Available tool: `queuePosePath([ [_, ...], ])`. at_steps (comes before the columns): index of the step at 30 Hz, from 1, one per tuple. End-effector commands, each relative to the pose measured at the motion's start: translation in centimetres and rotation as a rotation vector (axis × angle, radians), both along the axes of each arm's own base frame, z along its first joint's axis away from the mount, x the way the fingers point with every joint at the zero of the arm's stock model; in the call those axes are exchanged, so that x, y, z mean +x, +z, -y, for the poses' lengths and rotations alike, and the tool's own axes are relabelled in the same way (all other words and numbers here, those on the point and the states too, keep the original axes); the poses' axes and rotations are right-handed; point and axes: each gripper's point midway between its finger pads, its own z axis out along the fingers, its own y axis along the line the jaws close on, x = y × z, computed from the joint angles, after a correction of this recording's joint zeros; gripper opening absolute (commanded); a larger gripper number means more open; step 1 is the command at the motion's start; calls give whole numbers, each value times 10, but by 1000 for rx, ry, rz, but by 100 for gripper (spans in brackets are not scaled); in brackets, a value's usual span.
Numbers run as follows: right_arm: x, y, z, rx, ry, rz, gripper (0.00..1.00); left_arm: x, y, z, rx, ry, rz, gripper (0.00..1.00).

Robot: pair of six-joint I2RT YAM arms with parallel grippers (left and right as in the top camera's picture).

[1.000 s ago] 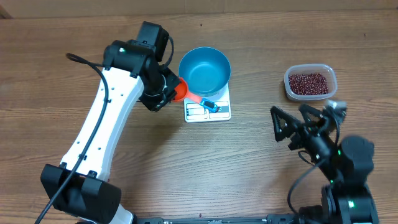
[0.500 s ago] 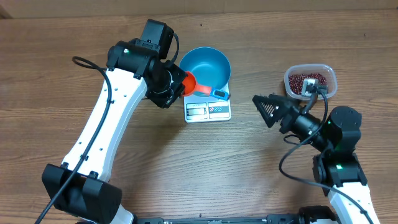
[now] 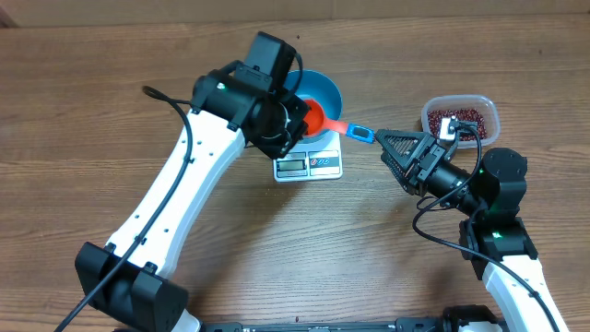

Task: Scoop item into bowl and weigh 150g on scale
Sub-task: 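Reach the right gripper to the scoop's blue handle and grasp it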

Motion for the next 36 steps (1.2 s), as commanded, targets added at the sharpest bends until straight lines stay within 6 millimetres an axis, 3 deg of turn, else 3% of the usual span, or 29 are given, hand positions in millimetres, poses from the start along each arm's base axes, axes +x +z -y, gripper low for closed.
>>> queuePosePath([
  [1,-1,16,-5,16,31,31,100,-1,11,7,-31,33,3,4],
  [7,-15,37,-17,-51,173,265,100,-10,9,11,-23,12,-15,4],
  [11,-19,37,-20,-83,206,323,100,-17,7,13,-18,0,-38,4],
  [19,-18,35,-20,-100,212,339,100,-28,9,35,-33,-60,-24,4],
  [21,-16,32,-20,-99,214,329,95,-30,10,42,-39,-77,-12,4],
  [24,-14,27,-20,-99,214,313,75,-32,11,46,-44,-55,-19,4],
  [28,-14,26,-20,-98,215,306,70,-33,11,47,-43,-59,-18,4],
  [36,-14,26,-20,-100,214,310,42,-33,10,47,-37,-59,-15,4],
])
